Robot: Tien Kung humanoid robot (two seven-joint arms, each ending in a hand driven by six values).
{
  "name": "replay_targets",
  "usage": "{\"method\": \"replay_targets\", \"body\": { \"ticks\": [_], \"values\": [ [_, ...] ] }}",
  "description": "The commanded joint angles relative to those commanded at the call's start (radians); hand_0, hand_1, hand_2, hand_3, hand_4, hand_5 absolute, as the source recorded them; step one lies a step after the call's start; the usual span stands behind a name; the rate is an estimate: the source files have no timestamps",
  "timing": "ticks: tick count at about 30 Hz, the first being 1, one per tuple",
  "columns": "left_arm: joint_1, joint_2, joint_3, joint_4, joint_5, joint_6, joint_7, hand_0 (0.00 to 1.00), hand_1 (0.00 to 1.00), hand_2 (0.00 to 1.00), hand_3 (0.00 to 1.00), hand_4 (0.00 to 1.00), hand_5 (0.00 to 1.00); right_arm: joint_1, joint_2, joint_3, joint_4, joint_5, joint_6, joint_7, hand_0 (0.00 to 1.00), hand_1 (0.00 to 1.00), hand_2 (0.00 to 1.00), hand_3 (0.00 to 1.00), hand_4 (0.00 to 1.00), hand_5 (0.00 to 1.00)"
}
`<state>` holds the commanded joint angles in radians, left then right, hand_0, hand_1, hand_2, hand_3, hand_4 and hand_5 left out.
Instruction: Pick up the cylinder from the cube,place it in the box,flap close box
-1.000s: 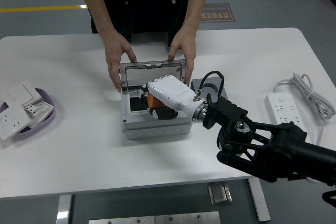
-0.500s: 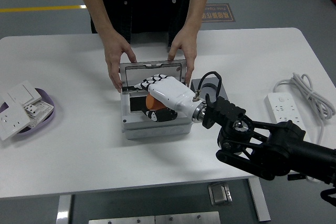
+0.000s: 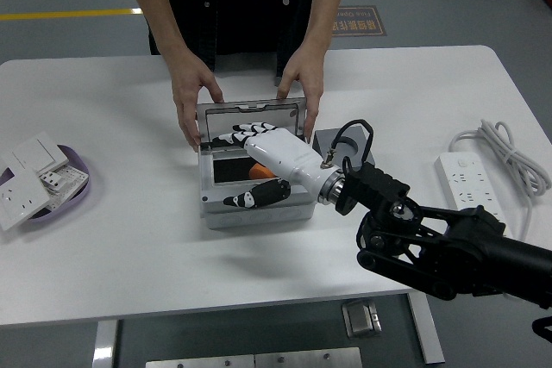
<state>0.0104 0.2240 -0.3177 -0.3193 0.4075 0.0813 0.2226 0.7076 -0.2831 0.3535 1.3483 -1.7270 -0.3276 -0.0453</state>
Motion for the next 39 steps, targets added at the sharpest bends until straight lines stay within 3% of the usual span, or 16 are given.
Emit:
{"method": "replay_targets", "body": {
  "ticks": [5, 6, 11, 12, 17, 18, 23, 24, 29, 34, 39],
  "values": [
    [0.001, -0.001, 0.003, 0.0, -0.003, 0.0, -0.001, 0.61, 0.635, 0.628, 0.631, 0.684, 0.25, -0.011, -0.042, 0.048, 0.086, 0.141, -0.035, 0.03, 0.964, 0.866, 0.852, 0.917, 0.959, 0.471],
    [0.001, -0.001, 0.003, 0.0, -0.003, 0.0, -0.001, 0.61, 0.635, 0.628, 0.632, 0.684, 0.25, -0.009, -0.05, 0.057, 0.1, 0.165, -0.041, 0.035, 0.898, 0.799, 0.788, 0.854, 0.864, 0.414],
    [-0.001, 0.0, 0.001, 0.001, -0.001, 0.0, -0.001, 0.61, 0.635, 0.628, 0.632, 0.684, 0.25, 0.016, -0.083, 0.09, 0.135, 0.28, -0.075, 0.058, 0.898, 0.799, 0.788, 0.854, 0.864, 0.414],
    [-0.001, 0.001, 0.001, 0.001, -0.001, 0.0, -0.001, 0.61, 0.635, 0.628, 0.632, 0.684, 0.25, 0.024, -0.086, 0.093, 0.132, 0.299, -0.078, 0.061, 0.768, 0.709, 0.719, 0.771, 0.753, 0.36],
    [-0.002, 0.002, -0.001, 0.001, 0.004, -0.001, 0.0, 0.61, 0.635, 0.628, 0.632, 0.684, 0.25, 0.076, -0.087, 0.066, 0.061, 0.395, -0.086, 0.079, 0.768, 0.709, 0.719, 0.771, 0.753, 0.36],
    [-0.003, 0.003, -0.002, 0.001, 0.005, -0.001, 0.001, 0.61, 0.635, 0.628, 0.632, 0.684, 0.249, 0.086, -0.084, 0.056, 0.044, 0.413, -0.086, 0.084, 0.586, 0.629, 0.666, 0.697, 0.727, 0.36],
    [-0.006, 0.005, -0.004, 0.001, 0.011, -0.002, 0.002, 0.61, 0.635, 0.628, 0.632, 0.684, 0.249, 0.146, -0.065, -0.03, -0.067, 0.497, -0.063, 0.117, 0.586, 0.629, 0.666, 0.697, 0.727, 0.36],
    [-0.007, 0.006, -0.004, 0.0, 0.011, -0.002, 0.002, 0.611, 0.635, 0.628, 0.631, 0.684, 0.25, 0.154, -0.062, -0.043, -0.089, 0.507, -0.057, 0.124, 0.546, 0.611, 0.655, 0.688, 0.718, 0.353],
    [-0.007, 0.007, -0.005, 0.0, 0.014, -0.002, 0.004, 0.611, 0.635, 0.628, 0.631, 0.684, 0.25, 0.167, -0.058, -0.062, -0.185, 0.526, -0.037, 0.161, 0.546, 0.611, 0.655, 0.688, 0.718, 0.353],
    [-0.006, 0.006, -0.005, 0.0, 0.015, -0.001, 0.004, 0.611, 0.635, 0.628, 0.631, 0.685, 0.249, 0.162, -0.06, -0.059, -0.195, 0.509, -0.036, 0.171, 0.522, 0.599, 0.647, 0.687, 0.716, 0.35],
    [-0.008, 0.005, 0.0, 0.0, 0.009, -0.001, 0.001, 0.612, 0.635, 0.628, 0.631, 0.686, 0.25, 0.149, -0.062, -0.064, -0.155, 0.479, -0.043, 0.169, 0.523, 0.593, 0.642, 0.685, 0.713, 0.346]
  ]
}}
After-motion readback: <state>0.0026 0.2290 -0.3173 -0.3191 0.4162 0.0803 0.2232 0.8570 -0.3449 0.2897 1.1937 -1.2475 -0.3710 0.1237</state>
